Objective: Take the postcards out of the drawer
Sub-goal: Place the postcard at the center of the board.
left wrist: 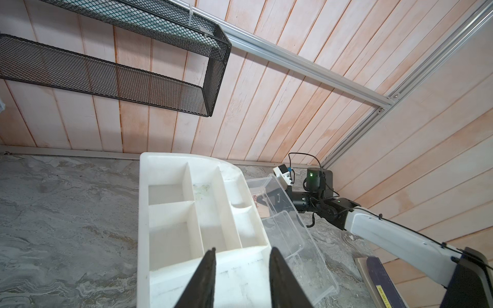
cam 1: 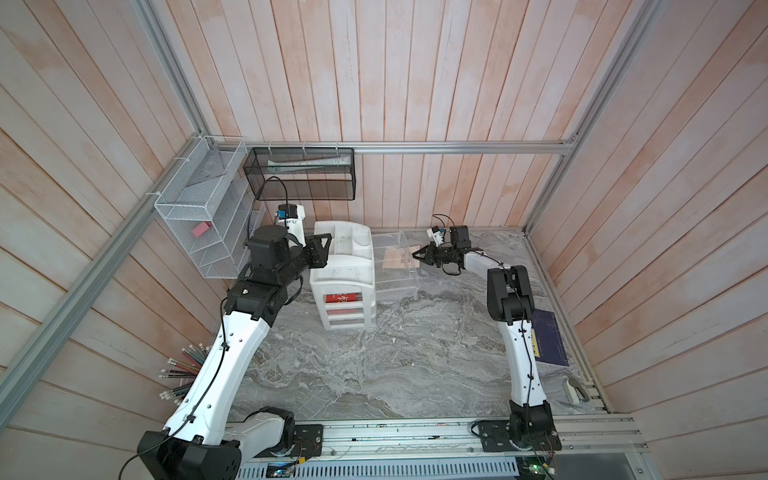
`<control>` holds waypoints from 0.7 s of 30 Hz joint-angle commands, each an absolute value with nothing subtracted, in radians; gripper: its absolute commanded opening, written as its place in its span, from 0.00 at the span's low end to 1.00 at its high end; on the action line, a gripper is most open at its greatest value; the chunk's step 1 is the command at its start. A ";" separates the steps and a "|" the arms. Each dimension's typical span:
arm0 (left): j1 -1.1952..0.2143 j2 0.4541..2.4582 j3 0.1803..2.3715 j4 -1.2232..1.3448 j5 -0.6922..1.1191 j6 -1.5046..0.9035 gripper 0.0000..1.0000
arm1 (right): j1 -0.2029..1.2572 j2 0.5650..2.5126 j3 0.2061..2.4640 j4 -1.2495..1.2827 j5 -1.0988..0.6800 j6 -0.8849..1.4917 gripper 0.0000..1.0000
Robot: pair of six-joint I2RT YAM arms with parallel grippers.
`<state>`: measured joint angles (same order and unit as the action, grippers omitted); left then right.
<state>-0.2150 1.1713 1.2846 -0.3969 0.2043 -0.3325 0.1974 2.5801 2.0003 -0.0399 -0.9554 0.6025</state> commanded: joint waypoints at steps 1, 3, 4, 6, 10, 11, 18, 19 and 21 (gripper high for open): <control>-0.209 1.172 1.272 -0.394 0.210 -0.327 0.36 | 0.198 2.590 2.035 -0.023 -0.973 0.607 0.04; -0.209 1.173 1.273 -0.399 0.207 -0.327 0.36 | 0.198 2.591 2.036 -0.026 -0.968 0.610 0.05; -0.209 1.175 1.275 -0.404 0.206 -0.324 0.36 | 0.198 2.591 2.037 -0.026 -0.966 0.611 0.07; -0.207 1.177 1.281 -0.416 0.199 -0.322 0.37 | 0.198 2.591 2.039 -0.030 -0.963 0.609 0.10; -0.206 1.184 1.298 -0.449 0.185 -0.333 0.38 | 0.197 2.591 2.049 -0.052 -0.950 0.597 0.16; -0.205 1.186 1.306 -0.459 0.183 -0.337 0.38 | 0.197 2.590 2.051 -0.057 -0.945 0.594 0.17; -0.204 1.202 1.321 -0.498 0.146 -0.335 0.41 | 0.192 2.591 2.074 -0.118 -0.907 0.558 0.25; -0.205 1.204 1.323 -0.501 0.147 -0.333 0.41 | 0.191 2.591 2.080 -0.128 -0.900 0.552 0.27; -0.204 1.205 1.325 -0.505 0.145 -0.331 0.42 | 0.186 2.591 2.088 -0.139 -0.886 0.548 0.28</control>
